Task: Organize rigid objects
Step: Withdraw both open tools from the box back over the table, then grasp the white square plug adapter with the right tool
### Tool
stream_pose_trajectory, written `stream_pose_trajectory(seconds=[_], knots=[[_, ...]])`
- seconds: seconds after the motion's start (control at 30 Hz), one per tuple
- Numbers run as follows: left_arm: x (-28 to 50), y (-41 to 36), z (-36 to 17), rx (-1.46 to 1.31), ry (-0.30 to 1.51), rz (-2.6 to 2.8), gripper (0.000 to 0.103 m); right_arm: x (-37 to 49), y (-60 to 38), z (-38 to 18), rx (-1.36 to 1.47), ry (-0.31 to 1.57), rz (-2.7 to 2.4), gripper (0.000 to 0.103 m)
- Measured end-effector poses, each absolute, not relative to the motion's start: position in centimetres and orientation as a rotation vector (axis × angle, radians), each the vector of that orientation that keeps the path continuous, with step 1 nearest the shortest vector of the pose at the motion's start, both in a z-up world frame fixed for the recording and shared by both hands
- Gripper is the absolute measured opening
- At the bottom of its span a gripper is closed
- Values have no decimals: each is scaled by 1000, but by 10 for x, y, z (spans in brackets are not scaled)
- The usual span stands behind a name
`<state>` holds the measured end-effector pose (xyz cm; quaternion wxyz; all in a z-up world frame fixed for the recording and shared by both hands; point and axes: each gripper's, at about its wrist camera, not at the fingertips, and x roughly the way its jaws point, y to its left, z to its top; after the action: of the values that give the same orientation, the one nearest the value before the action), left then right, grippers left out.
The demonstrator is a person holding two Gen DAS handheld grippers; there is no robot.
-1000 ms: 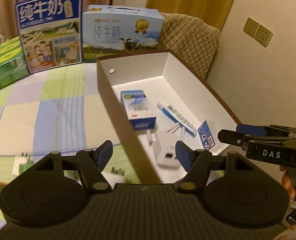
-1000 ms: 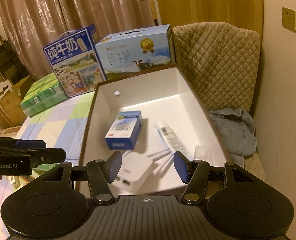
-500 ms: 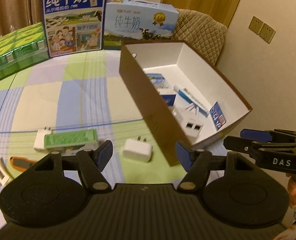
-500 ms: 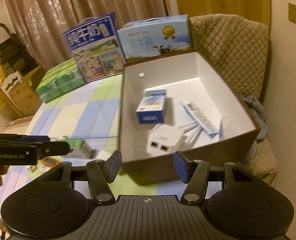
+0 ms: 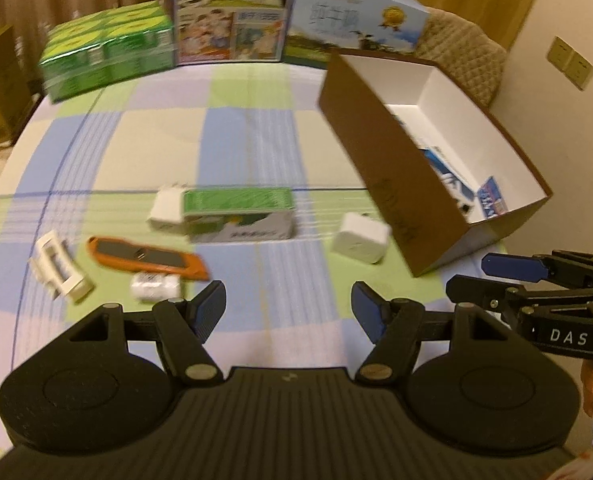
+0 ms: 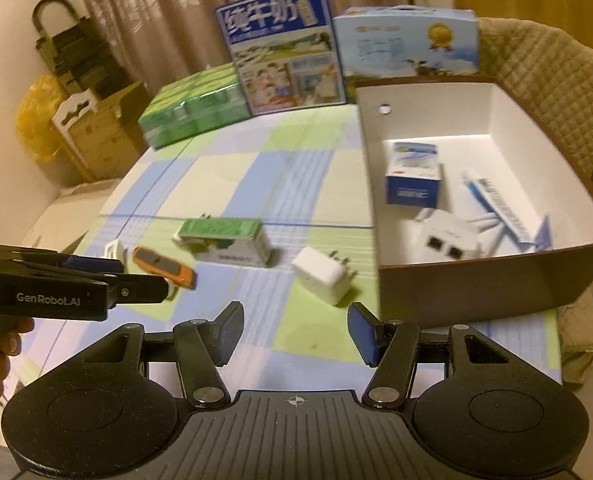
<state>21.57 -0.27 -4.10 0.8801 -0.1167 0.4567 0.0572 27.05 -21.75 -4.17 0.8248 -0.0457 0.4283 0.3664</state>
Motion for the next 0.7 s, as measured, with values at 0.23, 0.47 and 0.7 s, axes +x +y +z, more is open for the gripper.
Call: stream_pose_trajectory(seconds=[0.23,0.47,0.7], knots=[[192,34,-47,-289,955,227,65,266,-193,-62,-145,923,783,55],[176,68,-55,-322,958,314,65,265,-172,-78,-211,910,770,55],[170,90,-65,-344,954,360,65,262,-153,-93,-327,854,752,55]])
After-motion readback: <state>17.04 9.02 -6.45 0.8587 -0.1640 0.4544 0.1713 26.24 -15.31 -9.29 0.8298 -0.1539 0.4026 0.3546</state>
